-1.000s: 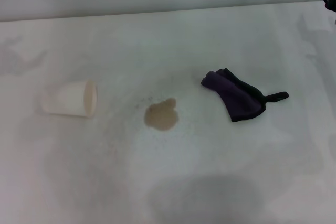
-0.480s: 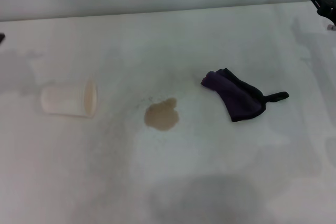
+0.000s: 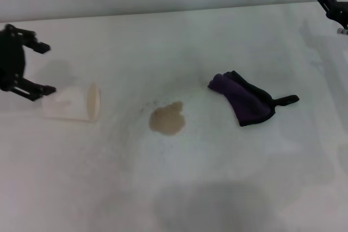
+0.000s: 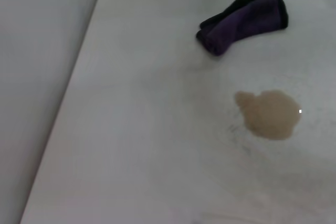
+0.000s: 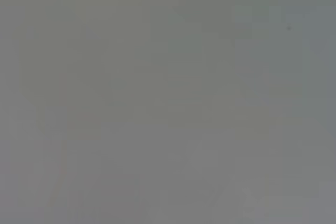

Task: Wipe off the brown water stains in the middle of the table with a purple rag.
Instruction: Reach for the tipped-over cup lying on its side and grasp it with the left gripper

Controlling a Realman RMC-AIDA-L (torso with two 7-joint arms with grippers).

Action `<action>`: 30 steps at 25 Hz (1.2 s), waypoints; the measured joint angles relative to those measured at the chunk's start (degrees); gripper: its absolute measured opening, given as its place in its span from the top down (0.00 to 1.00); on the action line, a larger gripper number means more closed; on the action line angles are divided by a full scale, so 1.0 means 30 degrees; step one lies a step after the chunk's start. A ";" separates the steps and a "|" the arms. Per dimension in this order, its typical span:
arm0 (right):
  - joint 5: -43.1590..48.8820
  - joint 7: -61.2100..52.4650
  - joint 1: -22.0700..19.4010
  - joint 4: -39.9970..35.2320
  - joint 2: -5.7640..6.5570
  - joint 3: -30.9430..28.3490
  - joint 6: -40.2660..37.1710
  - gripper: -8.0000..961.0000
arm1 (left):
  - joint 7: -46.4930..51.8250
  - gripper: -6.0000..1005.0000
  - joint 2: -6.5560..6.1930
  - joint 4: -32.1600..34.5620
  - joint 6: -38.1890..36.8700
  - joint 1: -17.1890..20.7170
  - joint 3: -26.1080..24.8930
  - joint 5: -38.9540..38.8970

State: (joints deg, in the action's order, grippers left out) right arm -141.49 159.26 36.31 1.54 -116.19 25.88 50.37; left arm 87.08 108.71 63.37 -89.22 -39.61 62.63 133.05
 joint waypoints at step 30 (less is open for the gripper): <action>-0.0006 -0.0002 -0.0286 0.0219 0.0000 -0.0013 -0.0034 0.11 | -0.3473 0.14 0.2407 -0.4787 0.5472 -0.0375 0.0386 0.2836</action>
State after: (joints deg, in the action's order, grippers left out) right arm -141.51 159.26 35.45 2.19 -116.19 25.84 50.26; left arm 76.66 115.93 49.01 -72.81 -40.73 63.79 141.55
